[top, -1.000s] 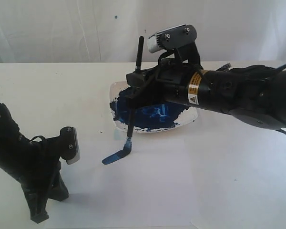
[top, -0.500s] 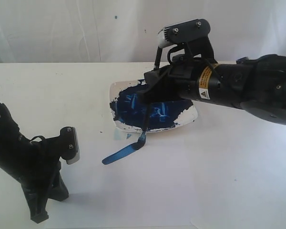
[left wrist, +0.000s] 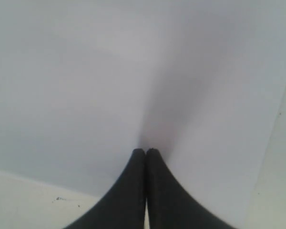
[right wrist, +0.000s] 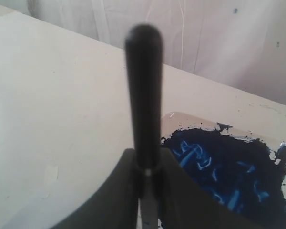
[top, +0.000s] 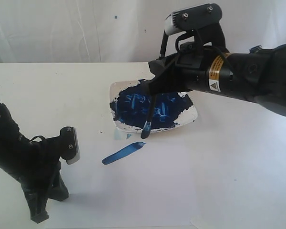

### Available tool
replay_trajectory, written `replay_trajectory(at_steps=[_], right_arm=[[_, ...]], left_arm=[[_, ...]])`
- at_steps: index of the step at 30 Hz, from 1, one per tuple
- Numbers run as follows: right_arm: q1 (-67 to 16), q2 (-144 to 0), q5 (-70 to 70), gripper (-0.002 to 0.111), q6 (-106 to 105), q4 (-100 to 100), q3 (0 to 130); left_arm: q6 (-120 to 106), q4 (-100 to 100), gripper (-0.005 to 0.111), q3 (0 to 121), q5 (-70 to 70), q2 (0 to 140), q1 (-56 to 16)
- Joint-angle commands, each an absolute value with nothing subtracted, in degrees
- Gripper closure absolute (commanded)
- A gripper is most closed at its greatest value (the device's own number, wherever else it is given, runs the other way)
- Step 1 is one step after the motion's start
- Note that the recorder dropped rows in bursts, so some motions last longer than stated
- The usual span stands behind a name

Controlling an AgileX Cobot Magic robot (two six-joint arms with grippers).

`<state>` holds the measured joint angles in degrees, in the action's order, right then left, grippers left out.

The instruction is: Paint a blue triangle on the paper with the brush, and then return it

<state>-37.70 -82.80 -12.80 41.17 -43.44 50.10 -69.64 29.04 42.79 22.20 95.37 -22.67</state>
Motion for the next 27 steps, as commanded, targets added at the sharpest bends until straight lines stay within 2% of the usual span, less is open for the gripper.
replay_trajectory(at_steps=[1, 17, 21, 27], right_arm=[[-37.8, -80.8, -12.9, 0.108, 44.4, -43.5, 49.1], [-49.1, -79.6, -16.6, 0.108, 45.2, -39.9, 48.6], [-51.0, -80.7, -13.0, 0.108, 44.2, -31.8, 49.4], [-51.9, -82.9, -8.4, 0.108, 43.7, -31.0, 52.1]], left_arm=[[-69.3, 29.9, 0.107, 42.5, 23.7, 95.6, -23.1], [-69.2, 29.9, 0.107, 42.5, 23.8, 95.6, -23.1], [-69.2, 29.9, 0.107, 42.5, 23.8, 95.6, -23.1], [-69.2, 29.9, 0.107, 42.5, 23.8, 95.6, -23.1]])
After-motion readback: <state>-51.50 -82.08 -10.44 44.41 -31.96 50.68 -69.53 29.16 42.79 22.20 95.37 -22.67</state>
